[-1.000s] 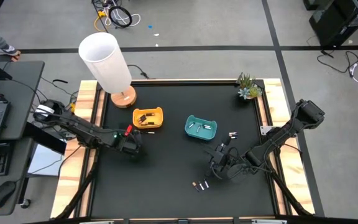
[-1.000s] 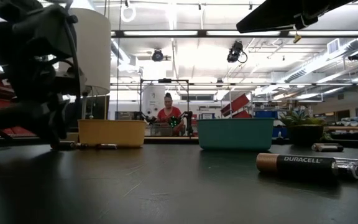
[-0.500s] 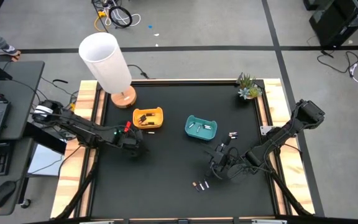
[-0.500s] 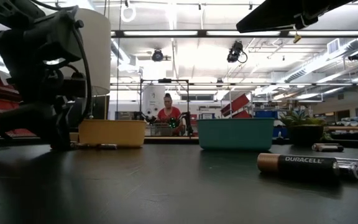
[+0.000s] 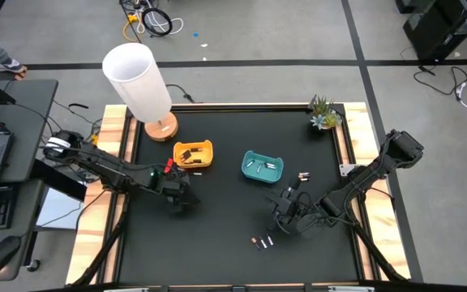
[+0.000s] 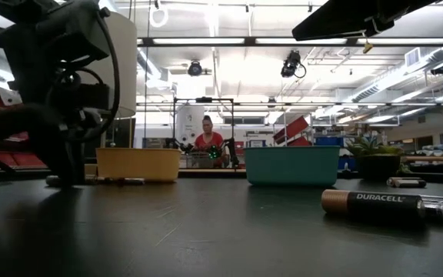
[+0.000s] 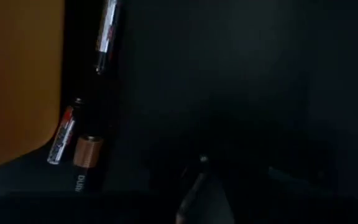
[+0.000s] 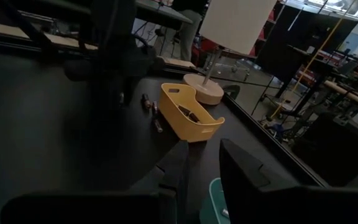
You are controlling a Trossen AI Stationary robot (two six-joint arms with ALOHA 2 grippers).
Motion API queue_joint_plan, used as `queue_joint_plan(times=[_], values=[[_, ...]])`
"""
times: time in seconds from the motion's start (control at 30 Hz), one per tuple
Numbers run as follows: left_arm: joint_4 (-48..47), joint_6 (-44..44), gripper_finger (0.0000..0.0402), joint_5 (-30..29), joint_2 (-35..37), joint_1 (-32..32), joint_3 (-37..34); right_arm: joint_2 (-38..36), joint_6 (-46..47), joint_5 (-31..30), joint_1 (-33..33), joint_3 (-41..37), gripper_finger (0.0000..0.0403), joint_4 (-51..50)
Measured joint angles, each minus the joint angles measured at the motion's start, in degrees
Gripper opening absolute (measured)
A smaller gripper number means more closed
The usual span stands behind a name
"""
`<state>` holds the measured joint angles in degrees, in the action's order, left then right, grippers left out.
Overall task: Sort batteries
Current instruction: Put the black battery into the yellow bin
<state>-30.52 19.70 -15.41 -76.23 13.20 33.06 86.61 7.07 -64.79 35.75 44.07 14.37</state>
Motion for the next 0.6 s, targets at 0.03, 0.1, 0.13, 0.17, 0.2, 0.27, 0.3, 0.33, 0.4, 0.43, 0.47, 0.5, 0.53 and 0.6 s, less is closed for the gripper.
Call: queue_joint_plan(times=[0.03, 0.1, 0.13, 0.17, 0.2, 0.27, 0.3, 0.33, 0.4, 0.43, 0.47, 0.5, 0.53, 0.6], values=[[0.0, -0.1, 0.0102, -0.1, 0.0, 0.0, 0.0, 0.0, 0.0, 0.0, 0.0, 0.0, 0.0077, 0.0], [-0.1, -0.1, 0.0066, -0.5, 0.0, -0.1, 0.0, 0.0, -0.1, 0.0, 0.0, 0.0, 0.0077, 0.0], [-0.2, -0.1, 0.0046, -0.5, 0.0, -0.1, 0.0, 0.0, -0.2, 0.0, 0.0, 0.0, 0.0077, 0.0], [-0.4, -0.1, 0.0025, -0.7, 0.0, -0.1, 0.0, 0.0, -0.2, 0.0, 0.0, 0.0, 0.0077, 0.0], [-0.7, -0.1, 0.0014, -1.0, 0.0, -0.1, 0.0, 0.0, -0.2, 0.1, 0.0, 0.0, 0.0077, 0.0], [-1.0, 0.0, 0.0014, -3.7, 0.0, 0.0, 0.0, 0.0, -0.2, 0.4, 0.0, 0.0, 0.0077, 0.0], [-1.2, 0.3, 0.0019, -5.9, 0.0, -0.1, 0.0, 0.0, -0.2, 0.6, 0.0, 0.0, 0.0077, 0.0], [-1.2, 0.4, 0.0025, -7.4, 0.0, -0.1, 0.0, 0.0, -0.2, 0.8, 0.0, 0.0, 0.0077, 0.0], [-1.2, 0.0, 0.0037, -7.9, 0.0, -0.1, 0.4, 0.0, -0.2, 0.9, 0.0, 0.0, 0.0077, 0.0], [-1.3, -0.1, 0.0042, -7.9, 0.0, 0.0, 1.0, 0.0, -0.2, 0.9, 0.0, 0.0, 0.0077, 0.0], [-1.1, -0.1, 0.0046, -7.7, 0.0, 0.0, 1.6, 0.0, -0.2, 0.9, 0.0, 0.0, 0.0077, 0.0], [-1.1, 0.0, 0.0049, -7.3, 0.0, 0.0, 2.3, 0.0, -0.2, 0.9, 0.0, 0.0, 0.0077, 0.0], [-1.2, 0.2, 0.0051, -6.9, 0.0, 0.0, 3.0, 0.0, -0.2, 0.9, -0.1, 0.0, 0.0077, 0.0], [-1.7, 1.6, 0.0053, -6.2, 0.0, 0.0, 4.8, 0.0, -0.2, 0.9, -0.2, 0.0, 0.0077, 0.0]])
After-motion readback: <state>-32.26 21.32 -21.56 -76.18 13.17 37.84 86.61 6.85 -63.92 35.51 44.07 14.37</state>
